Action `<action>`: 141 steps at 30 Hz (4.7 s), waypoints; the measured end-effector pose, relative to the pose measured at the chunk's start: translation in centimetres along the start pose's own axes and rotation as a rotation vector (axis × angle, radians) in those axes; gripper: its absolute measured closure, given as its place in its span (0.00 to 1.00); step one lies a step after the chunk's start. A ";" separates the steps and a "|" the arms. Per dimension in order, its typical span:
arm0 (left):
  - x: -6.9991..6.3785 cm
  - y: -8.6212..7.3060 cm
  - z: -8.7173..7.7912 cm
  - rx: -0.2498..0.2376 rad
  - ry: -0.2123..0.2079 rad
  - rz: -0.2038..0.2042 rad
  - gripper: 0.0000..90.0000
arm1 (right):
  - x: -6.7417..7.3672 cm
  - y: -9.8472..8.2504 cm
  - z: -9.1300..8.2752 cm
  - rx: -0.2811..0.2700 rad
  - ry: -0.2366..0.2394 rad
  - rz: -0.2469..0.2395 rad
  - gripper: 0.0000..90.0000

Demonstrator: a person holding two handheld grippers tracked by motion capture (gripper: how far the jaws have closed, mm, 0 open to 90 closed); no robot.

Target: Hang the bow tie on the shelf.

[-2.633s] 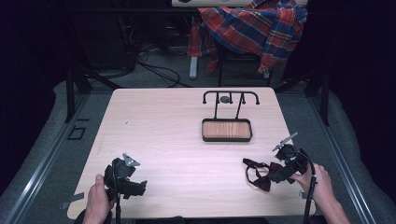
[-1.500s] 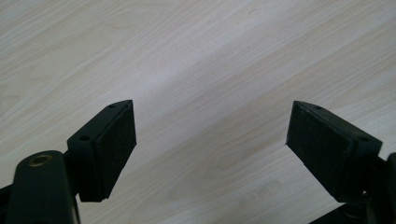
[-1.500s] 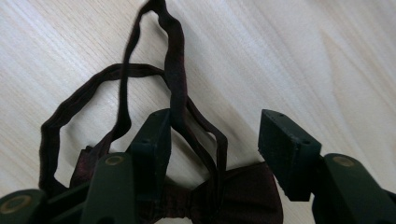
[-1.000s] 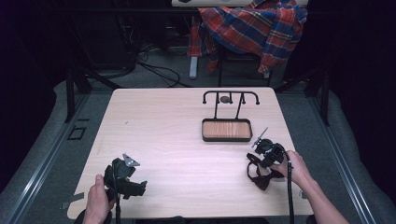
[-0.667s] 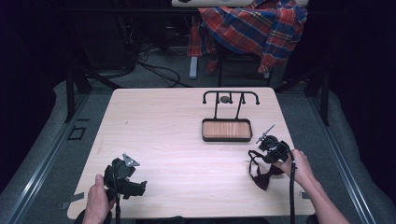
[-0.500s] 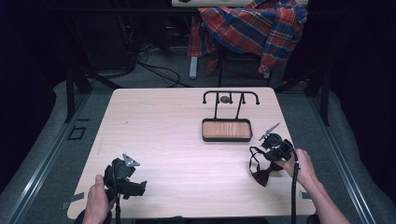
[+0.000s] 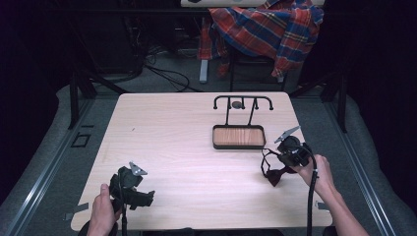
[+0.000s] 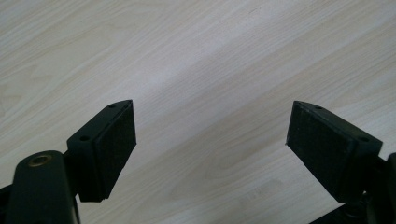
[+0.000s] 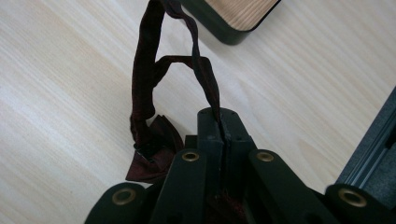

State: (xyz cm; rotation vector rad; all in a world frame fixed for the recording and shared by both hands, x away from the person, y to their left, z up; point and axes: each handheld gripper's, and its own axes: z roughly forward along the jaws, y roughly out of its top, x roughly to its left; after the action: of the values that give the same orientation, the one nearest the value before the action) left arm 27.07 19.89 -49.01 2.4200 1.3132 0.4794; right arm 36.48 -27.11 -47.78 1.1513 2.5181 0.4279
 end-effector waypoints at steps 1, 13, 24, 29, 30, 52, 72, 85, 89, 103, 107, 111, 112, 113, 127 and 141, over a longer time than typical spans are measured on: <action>0.0 0.0 0.0 0.002 0.000 0.002 0.18 | 0.0 0.0 -0.1 -0.007 0.004 0.003 0.99; 0.0 0.0 0.0 0.002 0.000 0.001 0.18 | -0.1 0.8 -1.2 -0.063 -0.026 0.009 0.99; 0.0 0.0 0.0 0.003 -0.001 0.002 0.18 | -0.1 1.6 -1.6 -0.078 -0.031 -0.001 0.99; 0.0 0.0 0.0 0.003 -0.002 0.001 0.18 | -0.2 2.0 -1.9 -0.086 -0.033 0.002 0.99; 0.0 0.0 0.0 0.002 -0.002 0.000 0.18 | -0.2 2.1 -1.9 -0.091 -0.036 0.002 0.99; 0.0 0.0 0.0 -0.003 -0.003 -0.004 0.18 | -0.8 4.4 -2.9 -0.141 -0.044 0.001 0.99; 0.0 0.0 0.0 -0.005 -0.001 -0.001 0.18 | -1.9 5.8 -3.5 -0.193 -0.052 0.032 0.99; 0.0 0.0 0.0 -0.004 -0.002 -0.001 0.18 | -3.1 6.9 -4.2 -0.235 -0.090 0.055 0.99; 0.1 0.0 0.0 -0.004 -0.004 -0.004 0.18 | -3.6 7.1 -4.5 -0.248 -0.109 0.071 0.99; 0.0 0.0 0.0 -0.004 -0.001 0.001 0.18 | -4.9 8.1 -4.9 -0.263 -0.130 0.093 0.99; 0.0 0.0 0.0 -0.006 0.001 0.002 0.18 | -5.2 8.3 -5.1 -0.275 -0.141 0.102 0.99; -0.1 0.0 0.0 -0.002 0.003 0.005 0.18 | -5.8 8.8 -5.0 -0.283 -0.149 0.115 0.99; -0.1 0.0 0.0 -0.002 0.003 0.005 0.18 | -6.0 8.9 -5.0 -0.282 -0.148 0.117 0.99; -0.1 0.0 0.0 -0.006 0.004 0.005 0.18 | -6.2 9.1 -4.8 -0.279 -0.151 0.122 0.99; -0.1 0.0 0.0 0.000 0.008 0.009 0.18 | -8.2 10.0 -2.1 -0.282 -0.161 0.219 0.99; -0.2 0.0 0.0 0.001 0.010 0.013 0.18 | -9.3 9.3 0.6 -0.283 -0.065 0.312 0.98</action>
State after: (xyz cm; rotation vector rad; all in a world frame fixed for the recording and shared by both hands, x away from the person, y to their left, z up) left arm 26.98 19.73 -49.01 2.4311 1.3031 0.4945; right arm 48.63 -28.37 -42.88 1.4163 2.1392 0.7846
